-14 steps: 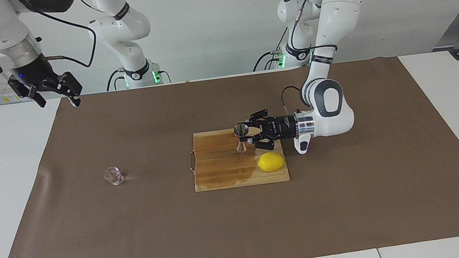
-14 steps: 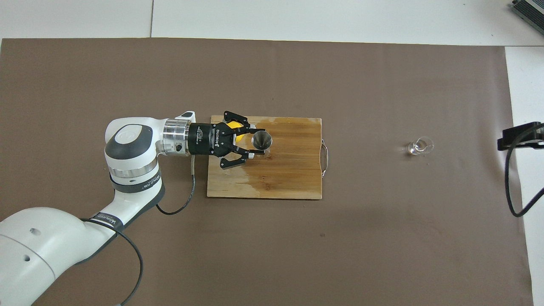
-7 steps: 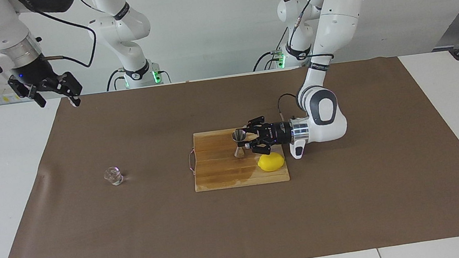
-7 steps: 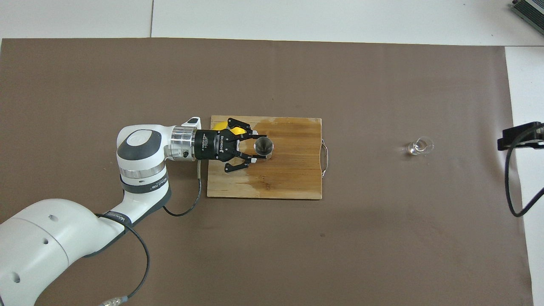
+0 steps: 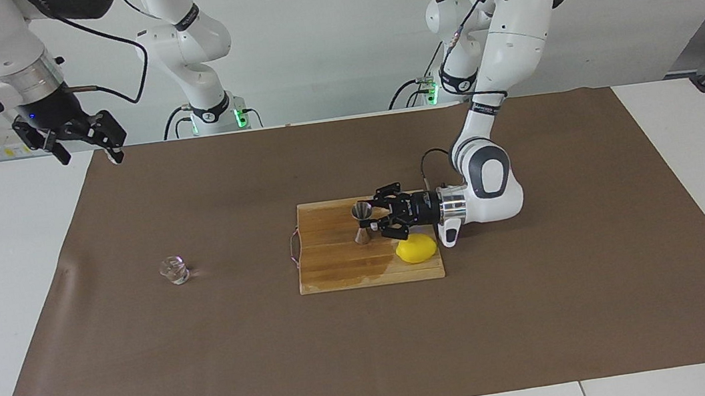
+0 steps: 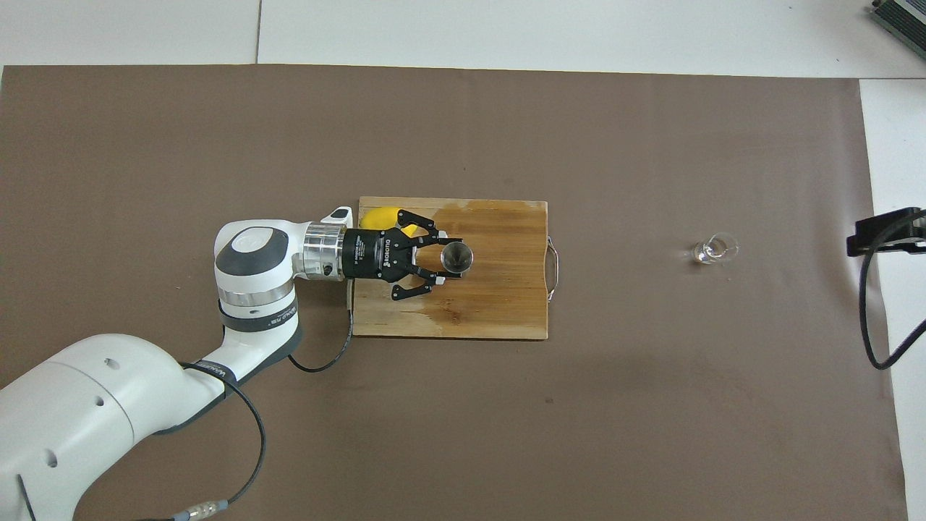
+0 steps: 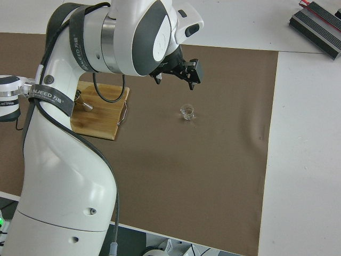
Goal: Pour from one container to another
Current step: 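Set the metal cup down on the board and open the left gripper, then withdraw the left gripper while the right gripper moves toward the glass, then open the right gripper around the small clear glass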
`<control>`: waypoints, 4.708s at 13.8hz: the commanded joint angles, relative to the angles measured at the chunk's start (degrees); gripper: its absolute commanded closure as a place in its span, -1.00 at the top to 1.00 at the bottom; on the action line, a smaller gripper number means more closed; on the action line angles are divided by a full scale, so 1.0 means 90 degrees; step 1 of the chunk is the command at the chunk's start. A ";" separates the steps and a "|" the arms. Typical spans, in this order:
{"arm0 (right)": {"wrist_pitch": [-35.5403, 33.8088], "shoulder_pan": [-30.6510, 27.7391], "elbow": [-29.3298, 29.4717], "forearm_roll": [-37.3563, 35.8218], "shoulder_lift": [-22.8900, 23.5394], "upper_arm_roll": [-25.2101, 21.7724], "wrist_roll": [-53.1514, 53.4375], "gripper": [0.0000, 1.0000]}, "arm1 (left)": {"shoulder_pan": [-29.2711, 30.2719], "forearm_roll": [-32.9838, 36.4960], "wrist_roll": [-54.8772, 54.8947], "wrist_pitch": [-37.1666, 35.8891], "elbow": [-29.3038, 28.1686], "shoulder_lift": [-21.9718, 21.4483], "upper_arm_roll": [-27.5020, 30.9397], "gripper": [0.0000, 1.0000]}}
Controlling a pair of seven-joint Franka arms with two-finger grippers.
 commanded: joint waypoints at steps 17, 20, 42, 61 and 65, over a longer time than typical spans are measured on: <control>0.0050 -0.0019 -0.0178 -0.0020 -0.0152 0.0021 -0.0128 1.00 | 0.0450 0.1432 -0.0353 -0.0207 0.0446 -0.0336 0.0136 1.00; 0.0050 -0.0019 -0.0178 -0.0020 -0.0152 0.0021 -0.0128 1.00 | 0.0529 0.2360 -0.0723 -0.0597 0.0777 -0.0774 0.0437 1.00; 0.3194 -0.2196 -0.3000 0.4565 0.0686 -0.0116 -1.0454 1.00 | 0.0305 0.9687 0.3797 -0.1078 0.1902 -0.3579 0.0966 1.00; 0.1358 -0.2460 -0.1955 0.6991 0.3392 -0.0009 -1.4942 1.00 | 0.0236 1.0615 0.6385 -0.1663 0.2117 -0.3413 0.1561 1.00; 0.1358 -0.2451 -0.1887 0.7167 0.3500 0.0031 -1.4942 1.00 | -0.0007 1.0547 0.4944 -0.1653 0.2126 -0.3413 0.1806 1.00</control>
